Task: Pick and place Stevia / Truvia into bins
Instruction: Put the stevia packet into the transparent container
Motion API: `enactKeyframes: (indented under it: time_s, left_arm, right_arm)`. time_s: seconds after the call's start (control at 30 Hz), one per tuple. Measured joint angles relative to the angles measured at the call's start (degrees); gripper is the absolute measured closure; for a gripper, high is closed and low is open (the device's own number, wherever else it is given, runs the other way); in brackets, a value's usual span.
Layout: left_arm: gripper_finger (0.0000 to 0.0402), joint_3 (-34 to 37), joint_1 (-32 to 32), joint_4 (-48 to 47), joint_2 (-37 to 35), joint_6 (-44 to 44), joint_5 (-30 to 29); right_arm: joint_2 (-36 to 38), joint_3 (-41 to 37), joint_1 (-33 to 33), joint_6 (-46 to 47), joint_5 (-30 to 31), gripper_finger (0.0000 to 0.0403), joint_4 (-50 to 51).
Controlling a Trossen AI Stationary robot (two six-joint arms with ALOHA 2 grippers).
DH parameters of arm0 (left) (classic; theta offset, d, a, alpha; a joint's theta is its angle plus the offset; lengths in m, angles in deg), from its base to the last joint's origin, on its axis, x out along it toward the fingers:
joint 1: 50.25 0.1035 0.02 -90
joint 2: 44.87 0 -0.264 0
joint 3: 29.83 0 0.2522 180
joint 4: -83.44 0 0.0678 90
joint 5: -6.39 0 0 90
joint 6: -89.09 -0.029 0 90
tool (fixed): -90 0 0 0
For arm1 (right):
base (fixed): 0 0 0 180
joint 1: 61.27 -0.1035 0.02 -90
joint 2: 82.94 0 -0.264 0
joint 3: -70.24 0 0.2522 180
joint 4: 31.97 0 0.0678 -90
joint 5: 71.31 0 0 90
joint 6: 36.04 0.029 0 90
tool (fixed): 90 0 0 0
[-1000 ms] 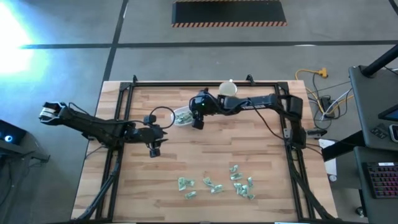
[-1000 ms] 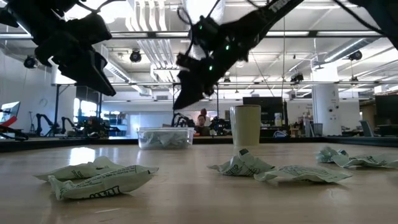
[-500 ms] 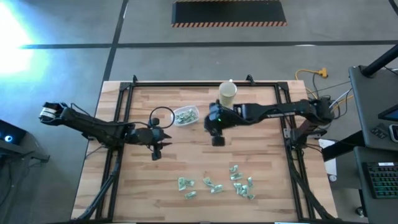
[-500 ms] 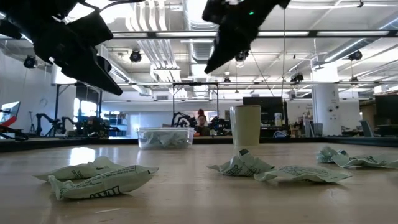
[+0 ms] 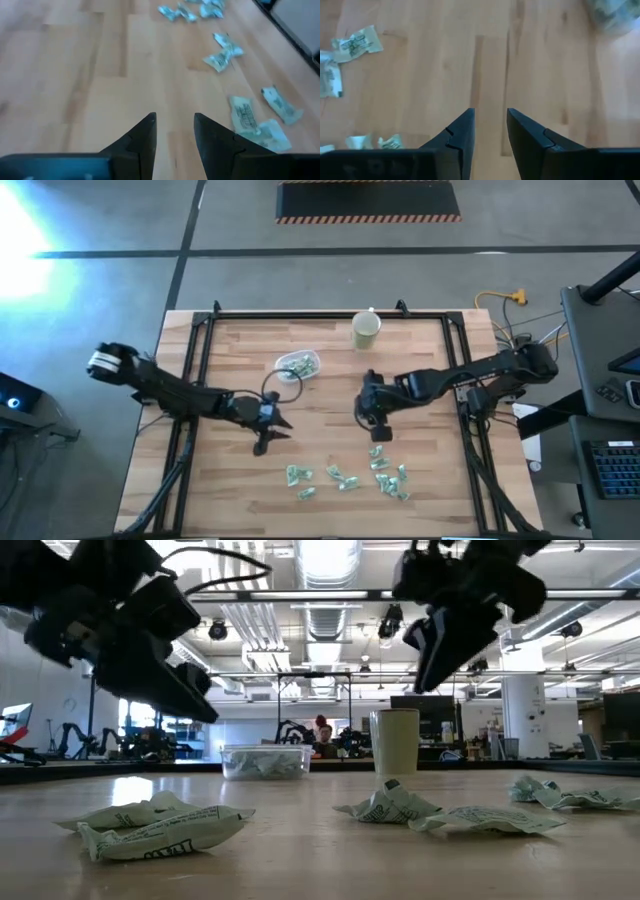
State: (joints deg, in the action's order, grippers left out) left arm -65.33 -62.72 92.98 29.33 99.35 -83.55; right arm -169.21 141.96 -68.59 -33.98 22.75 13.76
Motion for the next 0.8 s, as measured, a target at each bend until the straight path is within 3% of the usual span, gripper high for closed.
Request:
enactKeyframes:
  time_s: [0.33,0.6,0.8]
  left_arm:
    - [0.0288,-8.92,-1.86,4.07,15.13,-5.35,2.93]
    - [0.0288,-16.71,-6.32,3.17,23.03,-8.71,2.98]
    - [0.0288,-21.37,-10.73,-6.91,24.69,-9.75,-2.64]
  right_arm:
    - [4.87,-12.09,-2.22,2.22,0.17,0.0323,-8.69]
    - [8.60,-14.59,-2.22,4.12,0.26,0.0337,-10.11]
    - [10.05,-15.33,-2.22,4.41,0.31,0.0338,-12.20]
